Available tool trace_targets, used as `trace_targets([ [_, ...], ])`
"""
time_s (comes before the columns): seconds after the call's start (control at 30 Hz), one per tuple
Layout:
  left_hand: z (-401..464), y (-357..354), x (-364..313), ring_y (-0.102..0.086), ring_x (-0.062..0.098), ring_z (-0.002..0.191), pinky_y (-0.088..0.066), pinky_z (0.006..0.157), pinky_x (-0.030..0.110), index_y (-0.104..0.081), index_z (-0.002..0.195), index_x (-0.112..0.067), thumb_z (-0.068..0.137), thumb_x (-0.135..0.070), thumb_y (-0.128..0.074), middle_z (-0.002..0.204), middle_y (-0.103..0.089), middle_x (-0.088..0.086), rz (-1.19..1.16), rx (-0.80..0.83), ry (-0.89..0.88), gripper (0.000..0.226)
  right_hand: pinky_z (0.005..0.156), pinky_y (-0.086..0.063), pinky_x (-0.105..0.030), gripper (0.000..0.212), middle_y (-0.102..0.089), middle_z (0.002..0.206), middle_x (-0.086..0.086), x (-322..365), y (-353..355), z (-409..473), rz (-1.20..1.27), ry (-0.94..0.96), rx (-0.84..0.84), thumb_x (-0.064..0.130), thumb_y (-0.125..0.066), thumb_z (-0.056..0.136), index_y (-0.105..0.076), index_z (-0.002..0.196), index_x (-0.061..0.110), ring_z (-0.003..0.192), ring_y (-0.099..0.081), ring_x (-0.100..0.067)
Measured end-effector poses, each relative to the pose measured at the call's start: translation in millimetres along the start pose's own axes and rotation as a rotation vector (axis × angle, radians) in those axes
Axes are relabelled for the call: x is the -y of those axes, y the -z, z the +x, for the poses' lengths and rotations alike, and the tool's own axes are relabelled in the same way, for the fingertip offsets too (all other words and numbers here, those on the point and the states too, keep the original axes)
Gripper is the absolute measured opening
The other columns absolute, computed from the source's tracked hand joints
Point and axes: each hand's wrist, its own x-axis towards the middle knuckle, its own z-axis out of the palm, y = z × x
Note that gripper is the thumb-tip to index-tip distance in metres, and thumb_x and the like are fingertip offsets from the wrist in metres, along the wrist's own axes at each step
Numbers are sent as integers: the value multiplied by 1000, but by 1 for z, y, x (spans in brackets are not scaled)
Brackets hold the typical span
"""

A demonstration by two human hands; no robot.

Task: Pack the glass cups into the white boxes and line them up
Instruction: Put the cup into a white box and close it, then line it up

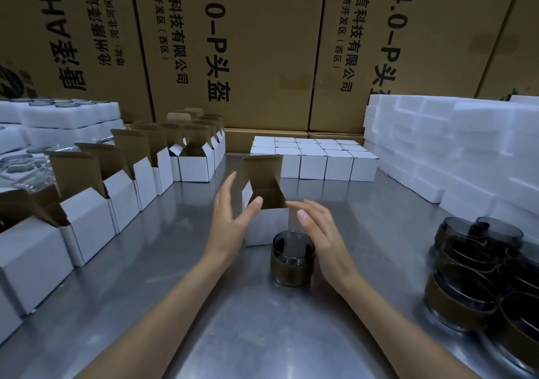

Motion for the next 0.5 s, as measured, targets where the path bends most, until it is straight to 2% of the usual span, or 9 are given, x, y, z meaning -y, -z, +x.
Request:
trace_targets([
  [0.1, 1, -4, 4, -25, 6, 140, -25, 111, 30, -21, 147, -36, 77, -54, -68, 152, -28, -11, -92, 118, 96, 86, 97, -19, -4, 40, -43, 140, 23, -1, -3, 0, -21, -8, 63, 56, -37, 86, -57, 121, 48, 136, -18, 13],
  [0.23, -3, -13, 4, -40, 10, 132, -35, 104, 26, -27, 144, -38, 84, -47, -59, 144, -41, -3, -19, 122, 45, 69, 97, -14, -1, 38, -39, 143, 27, 2, -4, 0, -54, -14, 96, 57, -36, 87, -48, 123, 57, 135, -15, 18],
  [0.33, -5, -13, 4, -42, -2, 123, -35, 91, 4, -26, 140, -45, 92, -35, -58, 137, -44, -6, 60, 114, -18, 58, 105, -18, -13, 43, -37, 144, 27, 0, -3, 1, -77, -13, 62, 59, -34, 87, -41, 130, 56, 133, -23, 16],
  [0.37, -6, -12, 2, -42, -4, 121, -34, 86, 2, -24, 137, -52, 93, -35, -56, 135, -45, -8, 95, 109, -38, 57, 105, -20, -14, 46, -36, 142, 30, 0, -2, 1, -78, -12, 49, 59, -34, 87, -38, 133, 54, 130, -26, 18],
  [0.4, -7, -12, 1, -42, -6, 119, -34, 86, 4, -21, 134, -57, 94, -35, -53, 134, -44, -9, 123, 107, -57, 55, 102, -22, -11, 50, -34, 139, 36, -1, -2, 1, -77, -12, 37, 61, -34, 87, -36, 137, 52, 125, -27, 24],
  [0.5, -9, -11, -4, -38, -26, 102, -34, 90, 29, -24, 126, -60, 85, -34, -39, 132, -39, -18, 216, 111, -84, 51, 88, -23, 1, 55, -28, 123, 54, -2, -1, 1, -87, -19, -9, 60, -38, 92, -34, 144, 40, 107, -27, 38],
])
